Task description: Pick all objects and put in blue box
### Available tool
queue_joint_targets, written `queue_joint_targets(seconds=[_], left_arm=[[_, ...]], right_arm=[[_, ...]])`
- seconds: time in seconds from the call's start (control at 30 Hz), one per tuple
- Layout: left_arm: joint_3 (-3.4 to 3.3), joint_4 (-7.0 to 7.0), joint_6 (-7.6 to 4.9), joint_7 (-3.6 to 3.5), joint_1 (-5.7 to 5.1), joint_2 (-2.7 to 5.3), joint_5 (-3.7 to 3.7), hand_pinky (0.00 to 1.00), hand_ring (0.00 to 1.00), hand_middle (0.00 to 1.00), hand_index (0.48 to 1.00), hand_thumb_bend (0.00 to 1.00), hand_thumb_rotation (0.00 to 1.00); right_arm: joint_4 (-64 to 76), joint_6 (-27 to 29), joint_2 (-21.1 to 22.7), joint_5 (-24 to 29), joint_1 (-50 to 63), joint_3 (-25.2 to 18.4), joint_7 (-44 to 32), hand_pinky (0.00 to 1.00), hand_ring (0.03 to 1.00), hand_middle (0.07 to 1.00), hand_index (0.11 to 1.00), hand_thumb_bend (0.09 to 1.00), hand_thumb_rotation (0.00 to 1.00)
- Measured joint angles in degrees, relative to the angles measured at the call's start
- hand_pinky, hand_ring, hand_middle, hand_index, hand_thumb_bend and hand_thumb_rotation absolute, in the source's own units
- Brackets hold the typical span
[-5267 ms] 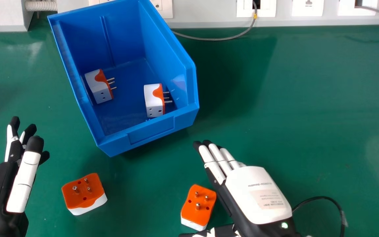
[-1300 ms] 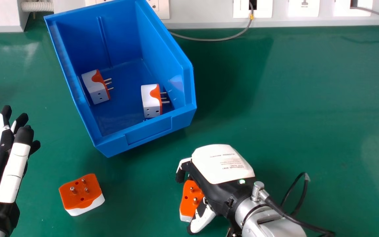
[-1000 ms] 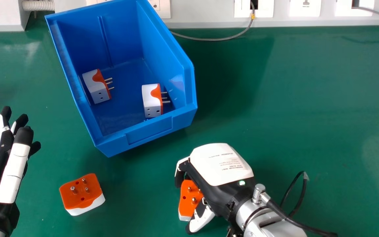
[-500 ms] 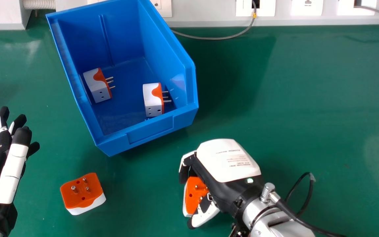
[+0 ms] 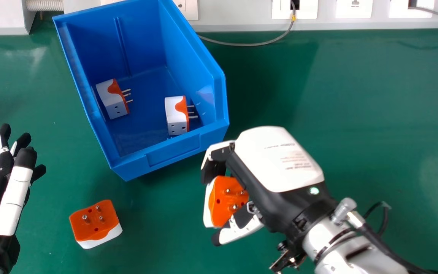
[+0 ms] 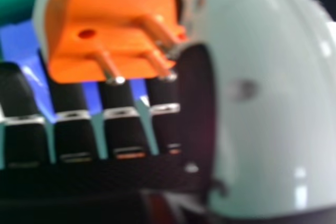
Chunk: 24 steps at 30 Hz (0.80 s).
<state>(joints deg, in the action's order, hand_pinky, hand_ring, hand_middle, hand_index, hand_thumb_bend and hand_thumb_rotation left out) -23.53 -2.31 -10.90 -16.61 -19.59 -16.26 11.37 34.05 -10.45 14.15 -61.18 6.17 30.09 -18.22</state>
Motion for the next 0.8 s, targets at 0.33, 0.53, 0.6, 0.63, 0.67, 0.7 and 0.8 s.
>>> queue_joint_targets(seconds=[0.33,0.53,0.6,0.63,0.67,0.7,0.8], left_arm=[[0.23,1.22,-0.02,0.12,1.70,0.00,-0.09,0.92,0.99,0.99,1.000,0.89,0.92],[0.69,2.30,-0.41,0.05,2.63,-0.01,-0.17,0.92,0.99,0.99,1.000,0.88,0.92],[0.73,3.04,-0.81,0.08,3.01,-0.01,-0.18,0.92,0.99,0.99,1.000,0.87,0.92],[0.78,3.21,-0.90,0.08,3.10,-0.01,-0.18,0.92,0.99,0.99,1.000,0.87,0.92],[0.85,3.25,-0.94,0.09,3.11,-0.01,-0.20,0.92,0.99,0.99,1.000,0.87,0.92],[0.91,3.30,-1.01,0.10,3.12,-0.01,-0.20,0.92,0.99,0.99,1.000,0.87,0.92],[1.08,3.60,-1.08,0.24,3.16,-0.01,-0.24,0.92,0.99,0.99,1.000,0.87,0.92]], right_arm=[[2.68,4.58,-1.12,7.55,-9.28,-4.06,-3.79,0.33,0.436,0.517,0.504,0.495,0.00],[-1.66,6.44,-3.31,9.13,-18.11,-4.98,-2.61,0.31,0.424,0.513,0.522,0.493,0.00],[-4.97,7.91,-3.73,9.47,-21.11,-4.97,-1.12,0.31,0.421,0.511,0.528,0.492,0.00],[-6.42,8.48,-3.77,9.48,-22.29,-5.01,-0.51,0.31,0.421,0.511,0.528,0.492,0.00],[-7.69,8.86,-3.79,9.47,-23.34,-5.03,-0.07,0.30,0.418,0.506,0.535,0.491,0.00],[-8.77,9.27,-3.84,9.48,-24.12,-5.06,0.48,0.30,0.418,0.506,0.535,0.491,0.00],[-13.30,10.66,-4.17,9.32,-27.45,-5.05,2.64,0.30,0.417,0.505,0.539,0.491,0.00]])
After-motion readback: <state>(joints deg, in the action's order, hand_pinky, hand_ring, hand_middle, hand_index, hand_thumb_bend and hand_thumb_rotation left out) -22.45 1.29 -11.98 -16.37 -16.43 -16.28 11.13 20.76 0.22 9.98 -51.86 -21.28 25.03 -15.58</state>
